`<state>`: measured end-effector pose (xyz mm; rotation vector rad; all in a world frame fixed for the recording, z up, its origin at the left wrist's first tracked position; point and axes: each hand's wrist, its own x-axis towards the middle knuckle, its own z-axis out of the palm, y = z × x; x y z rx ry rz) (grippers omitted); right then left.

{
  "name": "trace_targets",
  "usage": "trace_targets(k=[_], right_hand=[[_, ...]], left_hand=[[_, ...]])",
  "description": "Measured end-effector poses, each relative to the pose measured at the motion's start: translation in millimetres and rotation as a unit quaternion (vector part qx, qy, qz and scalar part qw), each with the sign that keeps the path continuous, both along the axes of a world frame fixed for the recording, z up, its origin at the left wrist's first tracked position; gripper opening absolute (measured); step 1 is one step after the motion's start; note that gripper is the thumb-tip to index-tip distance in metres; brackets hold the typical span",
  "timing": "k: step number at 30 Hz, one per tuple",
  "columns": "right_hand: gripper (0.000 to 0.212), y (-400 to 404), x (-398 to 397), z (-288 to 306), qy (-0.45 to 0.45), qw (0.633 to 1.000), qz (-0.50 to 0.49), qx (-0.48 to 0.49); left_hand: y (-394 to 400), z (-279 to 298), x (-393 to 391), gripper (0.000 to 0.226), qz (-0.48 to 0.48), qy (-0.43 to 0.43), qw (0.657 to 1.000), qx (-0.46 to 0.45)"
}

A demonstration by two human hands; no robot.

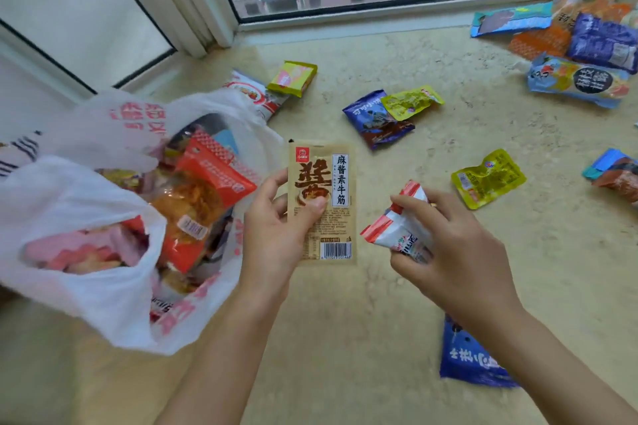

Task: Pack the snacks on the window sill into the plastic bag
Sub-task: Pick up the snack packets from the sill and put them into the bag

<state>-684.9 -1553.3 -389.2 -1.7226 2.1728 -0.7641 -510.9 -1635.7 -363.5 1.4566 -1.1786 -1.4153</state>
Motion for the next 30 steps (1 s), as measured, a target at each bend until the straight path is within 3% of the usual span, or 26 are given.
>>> trace_targets(k=[5,14,22,30], right_hand=[[0.059,-15.1,70.0,11.4,-0.029,0.999,0.037,-0.025],[0.059,-34.5,152.6,32.6,-0.035,0.991,0.102,-0.076],[0.058,-39.3,195.9,27.2,-0.038,0.989,0.132,-0.058],[0.061,-66.8,225.7,28.1,-0.098,0.985,0.129,-0.058]], left_hand=[[-11.0,14.0,75.7,0.040,0.066,-0.006,0.996,-0.052],[-31.2,-8.3,147.6,0.035,0.162,-0.030,0.986,-0.018],[-35.3,-26.4,184.3,0.039,0.181,-0.112,0.975,-0.062],[-37.8,-22.9,218.6,0.042,0.165,-0.270,0.940,-0.126]])
